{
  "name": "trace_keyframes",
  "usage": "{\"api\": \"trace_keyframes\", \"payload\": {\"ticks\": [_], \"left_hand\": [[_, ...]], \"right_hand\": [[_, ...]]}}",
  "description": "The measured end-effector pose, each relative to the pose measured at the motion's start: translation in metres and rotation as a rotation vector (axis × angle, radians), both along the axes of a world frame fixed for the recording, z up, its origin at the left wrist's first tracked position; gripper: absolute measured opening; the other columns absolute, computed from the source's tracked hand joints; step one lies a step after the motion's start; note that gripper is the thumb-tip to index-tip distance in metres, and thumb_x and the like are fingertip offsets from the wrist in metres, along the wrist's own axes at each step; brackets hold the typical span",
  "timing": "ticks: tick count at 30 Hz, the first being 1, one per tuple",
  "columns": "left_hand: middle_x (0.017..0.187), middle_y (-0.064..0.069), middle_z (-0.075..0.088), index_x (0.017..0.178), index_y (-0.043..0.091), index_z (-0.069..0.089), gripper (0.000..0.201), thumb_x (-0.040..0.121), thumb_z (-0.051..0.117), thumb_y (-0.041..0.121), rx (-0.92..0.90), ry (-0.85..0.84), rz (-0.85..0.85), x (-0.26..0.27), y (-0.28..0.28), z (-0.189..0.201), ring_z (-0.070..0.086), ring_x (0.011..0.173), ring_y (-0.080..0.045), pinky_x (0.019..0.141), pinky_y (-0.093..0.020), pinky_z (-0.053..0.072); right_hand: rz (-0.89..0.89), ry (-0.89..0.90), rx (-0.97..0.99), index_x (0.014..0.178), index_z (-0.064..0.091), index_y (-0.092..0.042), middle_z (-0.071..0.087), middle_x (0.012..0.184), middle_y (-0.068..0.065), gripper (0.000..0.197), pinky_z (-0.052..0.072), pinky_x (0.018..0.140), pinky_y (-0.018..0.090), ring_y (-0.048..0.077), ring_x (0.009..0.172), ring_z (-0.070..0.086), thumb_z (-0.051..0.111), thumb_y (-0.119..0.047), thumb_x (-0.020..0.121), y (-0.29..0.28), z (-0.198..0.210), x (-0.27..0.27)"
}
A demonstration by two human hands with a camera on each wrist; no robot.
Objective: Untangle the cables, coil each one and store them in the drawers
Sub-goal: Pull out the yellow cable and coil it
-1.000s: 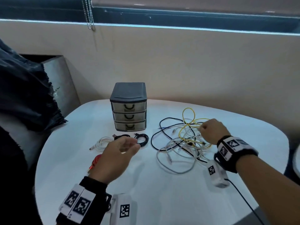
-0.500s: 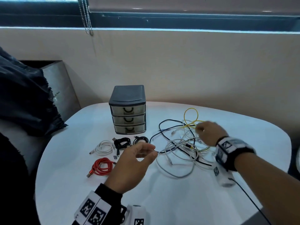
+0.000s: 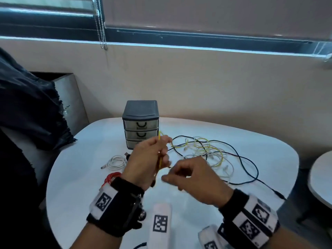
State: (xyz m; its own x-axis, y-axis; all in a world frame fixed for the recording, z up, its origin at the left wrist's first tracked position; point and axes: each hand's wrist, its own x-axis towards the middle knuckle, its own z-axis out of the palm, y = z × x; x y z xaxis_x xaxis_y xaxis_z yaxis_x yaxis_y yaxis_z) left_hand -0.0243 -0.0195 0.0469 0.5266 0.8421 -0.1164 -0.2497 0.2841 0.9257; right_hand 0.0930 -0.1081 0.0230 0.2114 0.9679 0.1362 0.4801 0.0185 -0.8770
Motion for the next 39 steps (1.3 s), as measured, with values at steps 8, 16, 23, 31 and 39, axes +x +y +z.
{"api": "trace_keyframes", "payload": {"ticks": [8, 16, 23, 31, 39], "left_hand": [[0.050, 0.012, 0.030, 0.084, 0.028, 0.078, 0.016, 0.087, 0.067, 0.040, 0.596, -0.027, -0.046, -0.064, -0.020, 0.047, 0.023, 0.046, -0.007, 0.043, -0.018, 0.021], [0.046, 0.008, 0.030, 0.084, 0.024, 0.073, 0.026, 0.080, 0.059, 0.046, 0.463, -0.158, 0.141, -0.106, 0.017, 0.039, 0.021, 0.040, -0.003, 0.043, -0.022, 0.013], [0.054, -0.001, 0.026, 0.088, 0.014, 0.075, 0.031, 0.099, 0.051, 0.031, 0.301, 0.205, 0.159, -0.069, 0.030, -0.032, 0.017, 0.047, -0.012, 0.045, -0.022, 0.012], [0.054, 0.001, 0.029, 0.084, 0.014, 0.076, 0.033, 0.100, 0.052, 0.029, 0.208, 0.247, 0.139, -0.059, 0.030, -0.046, 0.017, 0.044, -0.011, 0.045, -0.019, 0.014], [0.054, -0.003, 0.031, 0.090, 0.009, 0.075, 0.034, 0.099, 0.054, 0.034, 0.172, 0.226, 0.182, -0.067, 0.033, -0.042, 0.020, 0.043, -0.013, 0.040, -0.018, 0.017]], "right_hand": [[-0.135, -0.487, -0.179, 0.121, 0.053, -0.037, 0.068, 0.079, -0.003, 0.034, 0.049, 0.079, 0.030, 0.015, 0.079, 0.063, 0.065, -0.043, 0.090, 0.056, -0.013, 0.063], [-0.443, -0.315, -0.404, 0.088, 0.062, -0.006, 0.069, 0.086, 0.016, 0.029, 0.052, 0.056, 0.033, 0.030, 0.064, 0.066, 0.047, -0.026, 0.102, 0.072, 0.004, 0.170], [-0.382, -0.565, -0.381, 0.090, 0.069, -0.009, 0.074, 0.073, 0.015, 0.031, 0.047, 0.046, 0.024, 0.017, 0.038, 0.054, 0.051, -0.032, 0.101, 0.087, 0.119, 0.161], [-0.632, -0.808, 0.300, 0.115, 0.067, -0.017, 0.068, 0.117, 0.016, 0.031, 0.050, 0.095, 0.042, 0.038, 0.109, 0.062, 0.046, -0.027, 0.095, 0.102, 0.194, 0.159], [-0.670, -0.867, 0.492, 0.135, 0.054, -0.017, 0.061, 0.131, 0.010, 0.051, 0.041, 0.101, 0.038, 0.032, 0.121, 0.055, 0.044, -0.047, 0.094, 0.097, 0.221, 0.154]]}}
